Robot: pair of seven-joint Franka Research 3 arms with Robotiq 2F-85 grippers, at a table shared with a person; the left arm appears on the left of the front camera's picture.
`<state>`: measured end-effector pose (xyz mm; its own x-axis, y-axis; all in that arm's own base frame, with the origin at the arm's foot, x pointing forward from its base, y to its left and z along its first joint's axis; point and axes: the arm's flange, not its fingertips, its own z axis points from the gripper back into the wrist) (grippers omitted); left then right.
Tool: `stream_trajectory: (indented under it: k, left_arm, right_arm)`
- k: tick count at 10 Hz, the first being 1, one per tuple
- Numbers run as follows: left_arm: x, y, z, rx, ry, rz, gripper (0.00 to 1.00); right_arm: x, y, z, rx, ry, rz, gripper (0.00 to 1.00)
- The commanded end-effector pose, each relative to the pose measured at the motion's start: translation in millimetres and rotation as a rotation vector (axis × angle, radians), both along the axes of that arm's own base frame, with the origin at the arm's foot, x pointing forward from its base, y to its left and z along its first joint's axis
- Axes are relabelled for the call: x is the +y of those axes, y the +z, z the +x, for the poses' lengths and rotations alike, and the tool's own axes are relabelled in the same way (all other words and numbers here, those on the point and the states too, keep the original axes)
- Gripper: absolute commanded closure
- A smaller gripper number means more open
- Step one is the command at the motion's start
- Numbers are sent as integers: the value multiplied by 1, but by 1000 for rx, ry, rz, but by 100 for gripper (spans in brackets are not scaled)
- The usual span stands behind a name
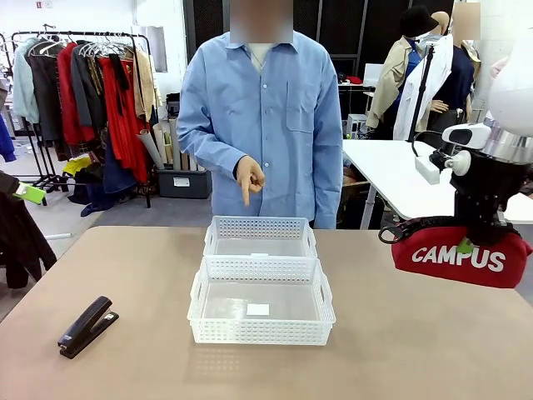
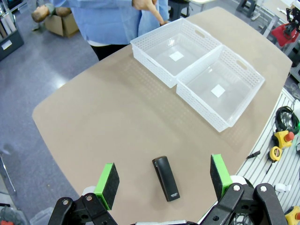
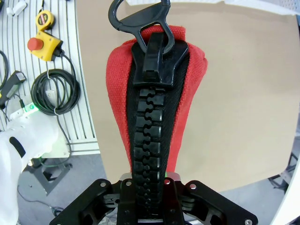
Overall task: Distribute items into two baskets.
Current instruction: Place the picked Pencil pouch into the Organizing basket as instructed by the person.
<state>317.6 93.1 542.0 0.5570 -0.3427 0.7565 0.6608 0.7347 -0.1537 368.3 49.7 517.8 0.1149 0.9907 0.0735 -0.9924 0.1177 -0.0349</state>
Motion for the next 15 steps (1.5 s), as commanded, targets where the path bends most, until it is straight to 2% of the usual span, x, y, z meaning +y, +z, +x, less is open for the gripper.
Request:
stream_trajectory:
  k: [1,11,13,15]
  left_arm:
    - [0,0,0,-11,-11,-14,0]
    - [0,0,0,-11,-11,-14,0]
    - [0,0,0,-11,-11,-14,0]
    - [0,0,0,-11,-11,-14,0]
  right_arm:
    - [0,0,0,-2,0,2,100]
    - [0,0,0,0,0,0,100]
    - [17,8,16,8,-46,8,100]
    - [44,17,30,4,-13,18,100]
